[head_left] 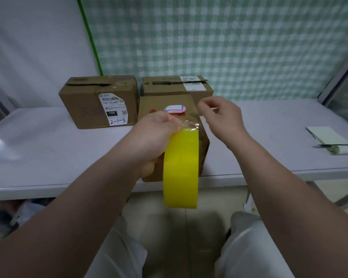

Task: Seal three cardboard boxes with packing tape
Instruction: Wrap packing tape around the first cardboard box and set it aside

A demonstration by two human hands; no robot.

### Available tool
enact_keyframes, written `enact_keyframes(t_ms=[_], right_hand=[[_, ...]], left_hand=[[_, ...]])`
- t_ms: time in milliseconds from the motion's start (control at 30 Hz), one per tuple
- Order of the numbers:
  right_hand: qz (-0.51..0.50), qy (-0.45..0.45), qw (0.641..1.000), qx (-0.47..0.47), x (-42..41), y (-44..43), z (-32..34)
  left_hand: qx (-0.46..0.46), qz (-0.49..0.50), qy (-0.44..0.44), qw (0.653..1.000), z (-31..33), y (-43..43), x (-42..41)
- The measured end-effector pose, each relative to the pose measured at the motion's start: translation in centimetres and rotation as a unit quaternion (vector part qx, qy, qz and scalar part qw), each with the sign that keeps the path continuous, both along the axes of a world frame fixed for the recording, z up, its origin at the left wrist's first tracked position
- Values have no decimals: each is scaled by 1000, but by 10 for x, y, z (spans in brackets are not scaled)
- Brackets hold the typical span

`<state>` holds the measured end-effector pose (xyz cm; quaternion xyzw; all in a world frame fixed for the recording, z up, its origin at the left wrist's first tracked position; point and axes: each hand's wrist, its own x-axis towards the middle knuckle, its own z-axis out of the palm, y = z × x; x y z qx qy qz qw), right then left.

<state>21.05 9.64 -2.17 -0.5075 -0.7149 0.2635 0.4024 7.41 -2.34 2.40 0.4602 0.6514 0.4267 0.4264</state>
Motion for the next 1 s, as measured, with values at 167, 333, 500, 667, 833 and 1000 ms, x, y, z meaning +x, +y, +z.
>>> enact_keyframes(t_ms=[167, 333, 500, 667, 833, 1000], right_hand=[[-8, 99, 993, -58, 35, -73, -2], [150, 96, 955, -239, 50, -120, -11], [167, 115, 955, -218, 45, -126, -35], [130, 179, 953, -210, 43, -128, -40], [86, 184, 959, -198, 38, -132, -35], [15, 145, 975, -170, 32, -127, -23]], left_hand=[[-25, 29, -93, 995, -13, 6, 25], [-23, 63, -126, 990, -28, 8, 45], [-9, 32, -7, 999, -38, 13, 41], [50, -19, 100, 994, -35, 19, 21], [115, -45, 188, 974, -34, 28, 15], [173, 9, 169, 970, -31, 43, 17]])
